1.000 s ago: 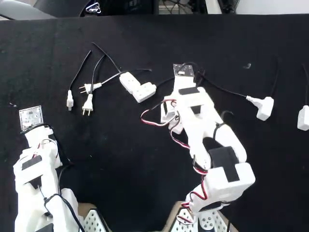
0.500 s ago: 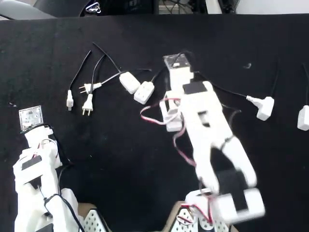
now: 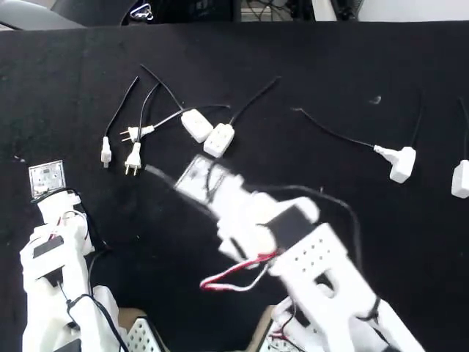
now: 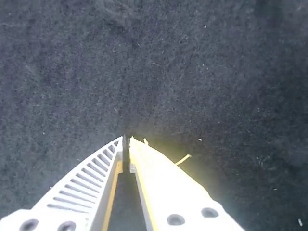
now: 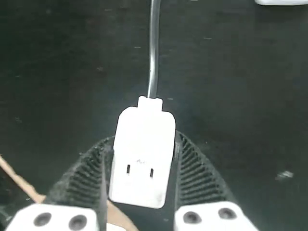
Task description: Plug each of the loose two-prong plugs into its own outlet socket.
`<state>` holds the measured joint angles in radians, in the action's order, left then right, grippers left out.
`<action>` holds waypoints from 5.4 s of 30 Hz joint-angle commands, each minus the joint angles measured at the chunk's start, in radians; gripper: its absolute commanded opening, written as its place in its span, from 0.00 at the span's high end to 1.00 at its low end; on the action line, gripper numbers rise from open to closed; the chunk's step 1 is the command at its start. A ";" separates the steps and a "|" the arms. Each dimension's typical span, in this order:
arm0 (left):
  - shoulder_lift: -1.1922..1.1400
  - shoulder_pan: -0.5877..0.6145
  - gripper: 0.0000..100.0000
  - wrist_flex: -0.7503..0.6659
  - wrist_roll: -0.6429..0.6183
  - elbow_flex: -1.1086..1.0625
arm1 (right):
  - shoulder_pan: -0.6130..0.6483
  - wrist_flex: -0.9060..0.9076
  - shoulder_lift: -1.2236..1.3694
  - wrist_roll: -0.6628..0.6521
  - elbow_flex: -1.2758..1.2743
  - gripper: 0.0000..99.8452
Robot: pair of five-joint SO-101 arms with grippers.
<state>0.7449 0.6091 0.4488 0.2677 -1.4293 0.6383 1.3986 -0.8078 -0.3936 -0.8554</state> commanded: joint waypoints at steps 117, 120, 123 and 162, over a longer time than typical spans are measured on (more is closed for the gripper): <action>-0.997 -0.901 0.74 0.526 0.339 1.244 | -0.832 -0.491 0.188 0.278 -0.225 0.71; -1.036 -0.934 0.75 0.520 0.339 1.244 | -0.832 -0.491 0.188 0.278 -0.226 0.71; -1.026 -0.947 0.78 0.529 0.318 1.242 | -0.832 -0.491 0.188 0.278 -0.226 0.71; -0.164 -0.630 0.77 0.944 1.013 0.562 | -0.832 -0.491 0.188 0.284 -0.226 0.71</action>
<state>0.5685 0.0169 1.4001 1.3172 -0.8876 -0.1749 0.9214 -0.6099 -0.1189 -1.0840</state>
